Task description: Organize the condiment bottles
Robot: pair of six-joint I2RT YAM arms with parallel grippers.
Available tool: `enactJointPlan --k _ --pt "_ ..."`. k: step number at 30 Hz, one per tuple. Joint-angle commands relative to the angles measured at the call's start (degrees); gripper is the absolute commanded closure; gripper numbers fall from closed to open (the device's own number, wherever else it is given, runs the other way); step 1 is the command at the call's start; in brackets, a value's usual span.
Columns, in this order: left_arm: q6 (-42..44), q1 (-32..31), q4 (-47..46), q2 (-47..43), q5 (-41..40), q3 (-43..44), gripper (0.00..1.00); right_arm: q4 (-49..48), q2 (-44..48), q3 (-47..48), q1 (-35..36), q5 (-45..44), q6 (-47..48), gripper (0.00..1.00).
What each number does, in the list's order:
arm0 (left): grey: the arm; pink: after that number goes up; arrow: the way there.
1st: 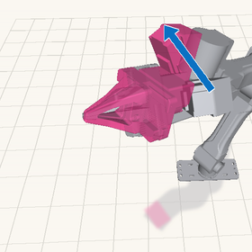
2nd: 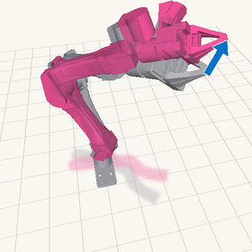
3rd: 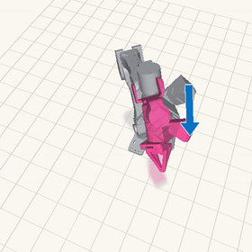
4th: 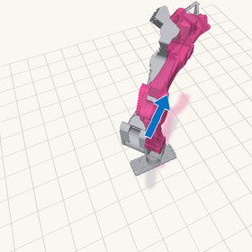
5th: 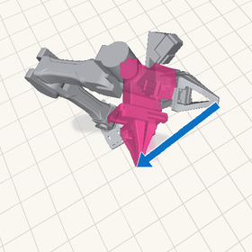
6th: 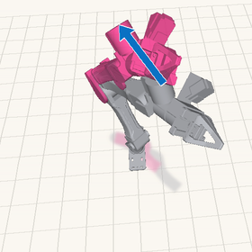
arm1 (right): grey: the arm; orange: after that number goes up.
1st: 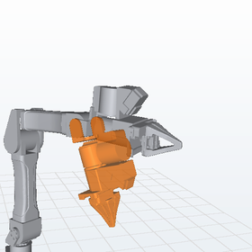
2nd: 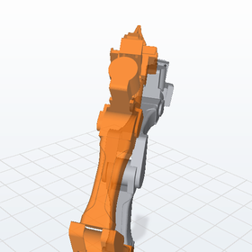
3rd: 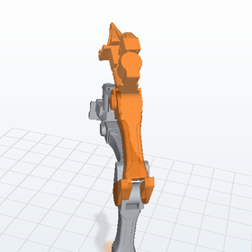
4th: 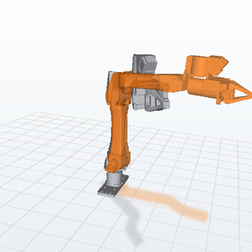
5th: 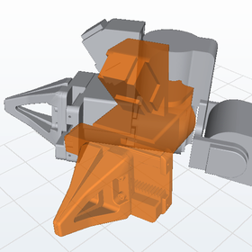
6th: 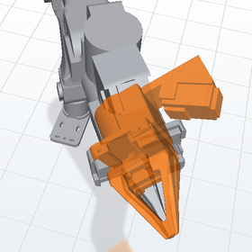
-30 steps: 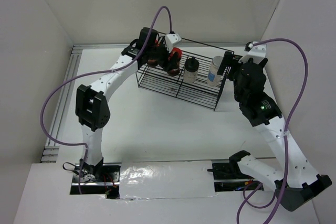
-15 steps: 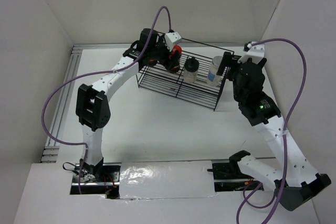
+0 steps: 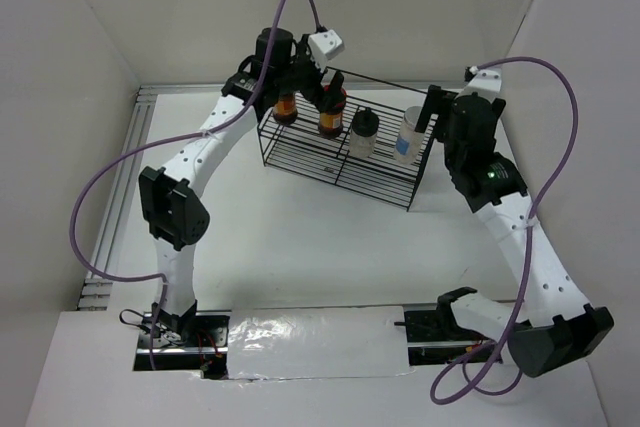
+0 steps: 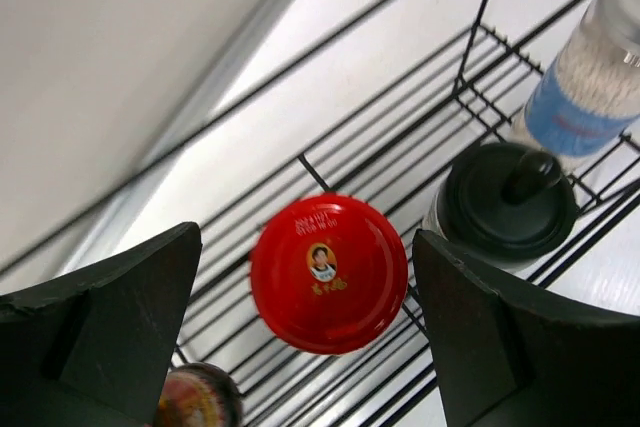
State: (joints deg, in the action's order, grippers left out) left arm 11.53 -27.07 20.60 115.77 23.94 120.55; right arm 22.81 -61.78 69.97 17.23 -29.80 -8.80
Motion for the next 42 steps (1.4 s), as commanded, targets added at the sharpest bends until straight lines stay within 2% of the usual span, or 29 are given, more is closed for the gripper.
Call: enactJointPlan --k 1,4,5,6,7,8,10,13,16,17,19,20,22,23,24,25,28,31,42 --pt "-1.68 0.18 -0.13 -3.26 1.28 4.42 0.01 1.54 -1.32 4.99 -2.55 3.6 -2.53 0.0" --pt "-2.65 0.17 1.46 -3.62 -0.82 8.55 0.01 5.92 -6.49 11.3 -7.29 5.71 -5.88 0.0" --pt "-2.65 0.18 1.63 -3.7 -1.44 11.34 0.01 8.63 -10.25 16.37 -8.69 9.64 -6.14 0.0" --pt "-2.04 0.18 1.64 -3.79 -2.58 12.76 0.01 8.66 -12.29 16.42 -10.97 9.67 -6.32 0.0" --pt "-1.43 0.26 1.64 -4.14 -3.28 14.0 0.01 12.66 -14.23 23.9 -12.12 13.5 -6.49 0.0" --pt "0.58 0.52 1.72 -4.32 -3.81 16.27 0.01 14.09 -16.25 26.07 -13.27 14.06 -6.67 0.0" --pt "3.31 1.31 1.55 -5.37 -5.65 17.43 0.01 16.9 -21.18 31.59 -16.78 14.51 -7.72 0.0" --pt "5.69 6.14 0.67 -8.0 -10.14 15.08 0.01 21.74 -24.7 34.96 -25.37 19.94 -9.04 0.0" --pt "3.86 15.26 4.26 -10.64 -9.89 10.33 0.01 20.53 -23.13 31.04 -32.4 24.87 -10.88 0.0" --pt "1.59 20.69 6.01 -11.17 -8.92 9.62 0.01 20.0 -22.34 29.27 -34.01 27.32 -11.59 0.0" --pt "-0.18 26.16 10.85 -12.84 -4.2 7.52 0.01 18.6 -19.54 23.67 -36.38 29.0 -11.86 0.0" --pt "-0.97 31.15 11.91 -13.54 -2.86 4.02 0.01 17.11 -18.56 21.8 -37.79 29.36 -12.29 0.0" --pt "-1.42 34.88 13.93 -16.35 -1.01 -0.99 0.01 15.96 -16.28 16.7 -38.5 29.1 -13.08 0.0" --pt "-2.12 37.5 14.29 -18.36 1.0 -9.72 0.01 14.73 -15.31 14.25 -38.5 28.4 -14.48 0.0" --pt "-2.3 38.31 14.29 -19.43 1.02 -9.81 0.01 14.72 -15.3 13.35 -38.5 27.7 -14.49 0.0" --pt "-2.56 39.19 13.94 -20.22 1.8 -15.2 0.01 14.37 -14.78 12.48 -38.59 26.91 -15.28 0.0" --pt "-3.88 41.04 14.11 -22.34 5.75 -21.91 0.01 13.76 -13.72 10.27 -38.59 25.15 -18.0 0.0" --pt "-4.93 41.57 15.08 -22.6 10.15 -24.91 0.01 13.23 -13.28 9.48 -38.5 25.32 -19.23 0.0" --pt "-7.75 40.87 15.61 -21.81 15.43 -26.6 0.01 10.68 -9.85 6.75 -38.33 23.56 -19.5 0.0"
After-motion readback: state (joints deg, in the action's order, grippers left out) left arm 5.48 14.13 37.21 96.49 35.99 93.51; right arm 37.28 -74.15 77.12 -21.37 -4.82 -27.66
